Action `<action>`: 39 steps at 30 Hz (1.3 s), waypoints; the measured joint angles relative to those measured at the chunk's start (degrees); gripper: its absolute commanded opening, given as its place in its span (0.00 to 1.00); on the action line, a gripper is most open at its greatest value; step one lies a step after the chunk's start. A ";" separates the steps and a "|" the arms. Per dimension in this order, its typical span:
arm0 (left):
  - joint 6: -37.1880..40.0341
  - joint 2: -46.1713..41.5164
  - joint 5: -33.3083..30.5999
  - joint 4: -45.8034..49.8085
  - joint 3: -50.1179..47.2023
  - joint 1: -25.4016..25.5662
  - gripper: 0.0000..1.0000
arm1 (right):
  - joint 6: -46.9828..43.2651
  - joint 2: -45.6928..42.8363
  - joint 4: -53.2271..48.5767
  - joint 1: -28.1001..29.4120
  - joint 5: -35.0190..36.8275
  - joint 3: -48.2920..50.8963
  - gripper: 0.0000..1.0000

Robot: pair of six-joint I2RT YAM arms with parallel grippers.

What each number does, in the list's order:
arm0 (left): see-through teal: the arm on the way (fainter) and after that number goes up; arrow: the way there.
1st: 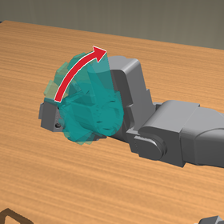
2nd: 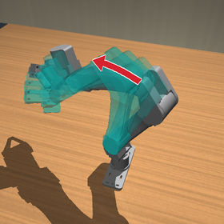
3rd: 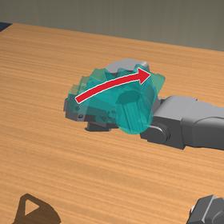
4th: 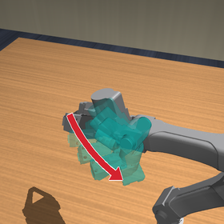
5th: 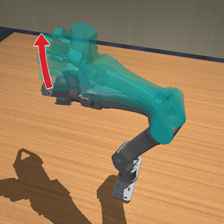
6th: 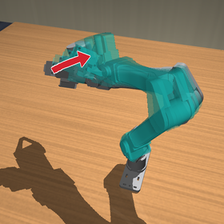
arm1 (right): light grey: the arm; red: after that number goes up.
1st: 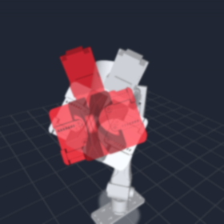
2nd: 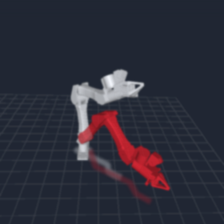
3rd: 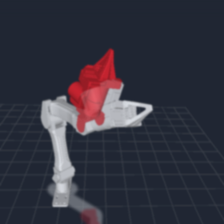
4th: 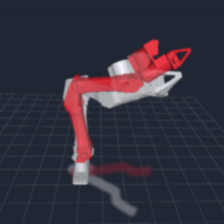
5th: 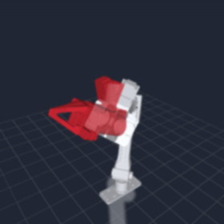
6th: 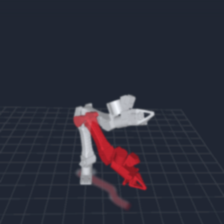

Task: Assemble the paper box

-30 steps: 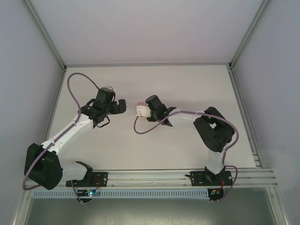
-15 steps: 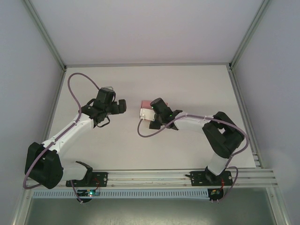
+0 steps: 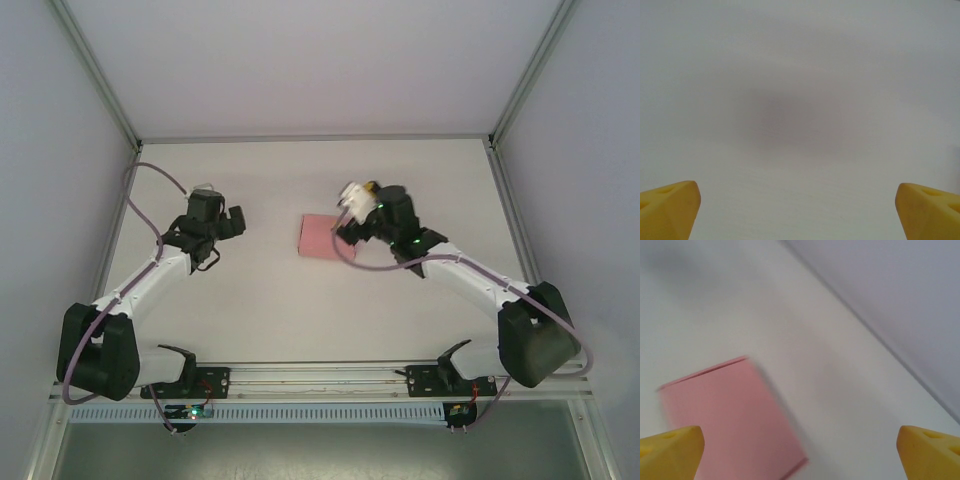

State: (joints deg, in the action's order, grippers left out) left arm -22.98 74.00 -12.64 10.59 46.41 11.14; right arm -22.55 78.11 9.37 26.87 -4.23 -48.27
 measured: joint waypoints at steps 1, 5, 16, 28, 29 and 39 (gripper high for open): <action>0.72 0.00 -0.59 -1.60 -0.81 -0.81 1.00 | 3.15 -0.09 1.68 -2.71 0.13 0.50 0.98; 2.71 0.00 -2.23 -9.60 -4.42 -3.61 1.00 | 14.16 -0.09 7.56 -11.82 1.44 4.79 0.98; 10.51 5.16 -0.46 -28.00 -12.13 -9.01 1.00 | 28.15 -0.44 21.05 -24.15 6.08 18.12 0.98; 14.16 1.75 6.88 -35.98 -17.27 -10.51 1.00 | 25.81 -6.62 27.71 -25.66 3.48 25.20 0.98; 14.32 1.11 7.32 -36.04 -17.92 -10.51 1.00 | 25.57 -6.64 27.82 -25.66 3.50 25.35 0.98; 16.72 -0.50 7.50 -45.05 -24.48 -10.51 1.00 | 22.60 7.21 40.37 -26.32 2.16 28.46 0.98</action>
State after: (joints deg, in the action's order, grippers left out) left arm -6.26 73.49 -5.15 -34.46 21.93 0.62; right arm 0.05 85.32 49.74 0.56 -2.07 -19.81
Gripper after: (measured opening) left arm 0.998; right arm 0.982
